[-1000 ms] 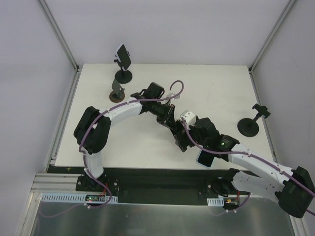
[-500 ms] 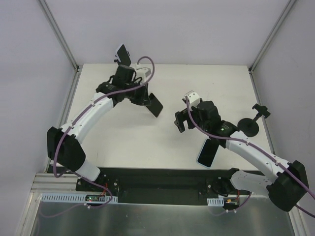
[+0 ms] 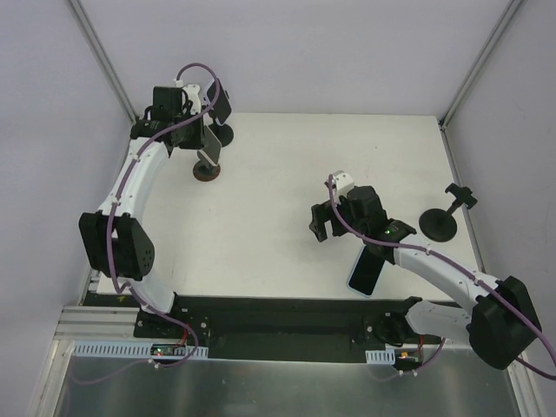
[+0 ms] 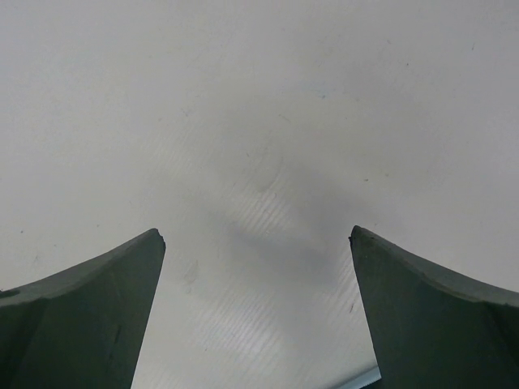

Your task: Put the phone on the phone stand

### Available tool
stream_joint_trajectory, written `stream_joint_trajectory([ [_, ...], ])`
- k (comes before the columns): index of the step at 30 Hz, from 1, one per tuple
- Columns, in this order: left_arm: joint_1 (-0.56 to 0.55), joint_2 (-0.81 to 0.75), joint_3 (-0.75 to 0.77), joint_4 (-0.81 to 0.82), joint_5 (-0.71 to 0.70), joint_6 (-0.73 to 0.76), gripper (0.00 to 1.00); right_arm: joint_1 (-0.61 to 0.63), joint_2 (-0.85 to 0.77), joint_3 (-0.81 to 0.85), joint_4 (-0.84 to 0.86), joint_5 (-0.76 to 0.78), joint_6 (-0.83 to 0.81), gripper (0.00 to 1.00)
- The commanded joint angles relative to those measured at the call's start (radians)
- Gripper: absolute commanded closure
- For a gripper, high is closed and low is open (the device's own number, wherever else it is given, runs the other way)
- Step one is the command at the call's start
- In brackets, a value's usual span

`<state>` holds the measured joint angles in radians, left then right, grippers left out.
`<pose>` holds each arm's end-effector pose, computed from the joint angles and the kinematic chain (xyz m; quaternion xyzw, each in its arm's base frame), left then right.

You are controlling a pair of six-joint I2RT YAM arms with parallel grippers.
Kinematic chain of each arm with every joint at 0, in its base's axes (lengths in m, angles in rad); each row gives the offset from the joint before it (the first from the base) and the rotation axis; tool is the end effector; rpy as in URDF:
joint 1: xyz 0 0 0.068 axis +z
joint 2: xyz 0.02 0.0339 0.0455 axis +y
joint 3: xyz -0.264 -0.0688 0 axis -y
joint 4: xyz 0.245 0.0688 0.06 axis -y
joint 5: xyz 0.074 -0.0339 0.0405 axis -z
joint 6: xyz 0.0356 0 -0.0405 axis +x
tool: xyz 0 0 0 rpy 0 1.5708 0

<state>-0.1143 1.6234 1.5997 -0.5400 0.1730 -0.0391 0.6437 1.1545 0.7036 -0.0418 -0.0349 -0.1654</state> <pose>0.3693 -0.0486 0.3730 0.0745 0.8704 -0.1123 0.4735 0.2044 0.1549 0.2504 -0.3460 0.7853 0.1361 0.4951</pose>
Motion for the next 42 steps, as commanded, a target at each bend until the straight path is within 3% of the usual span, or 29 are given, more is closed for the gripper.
stream_joint_trajectory([
  [1, 0.034, 0.090, 0.124, 0.026, 0.011, 0.102, 1.00, -0.003, -0.067, -0.029, 0.089, 0.003, 0.017, 0.00],
  [11, 0.074, 0.219, 0.246, -0.005, 0.039, 0.143, 1.00, -0.001, -0.096, -0.065, 0.132, -0.023, 0.026, 0.01],
  [17, 0.084, 0.279, 0.290, -0.067, 0.045, 0.087, 1.00, -0.001, -0.105, -0.073, 0.138, -0.022, 0.026, 0.00],
  [38, 0.096, 0.349, 0.336, -0.132, 0.040, 0.059, 1.00, -0.001, -0.088, -0.078, 0.146, -0.022, 0.020, 0.01],
  [39, 0.096, 0.351, 0.336, -0.132, 0.036, 0.053, 0.98, 0.001, -0.087, -0.076, 0.146, -0.022, 0.020, 0.00],
  [41, 0.097, 0.351, 0.338, -0.132, 0.022, 0.048, 0.86, -0.001, -0.085, -0.078, 0.146, -0.022, 0.020, 0.00],
  [42, 0.099, 0.351, 0.338, -0.133, 0.017, 0.047, 0.70, -0.001, -0.085, -0.078, 0.148, -0.022, 0.020, 0.00],
])
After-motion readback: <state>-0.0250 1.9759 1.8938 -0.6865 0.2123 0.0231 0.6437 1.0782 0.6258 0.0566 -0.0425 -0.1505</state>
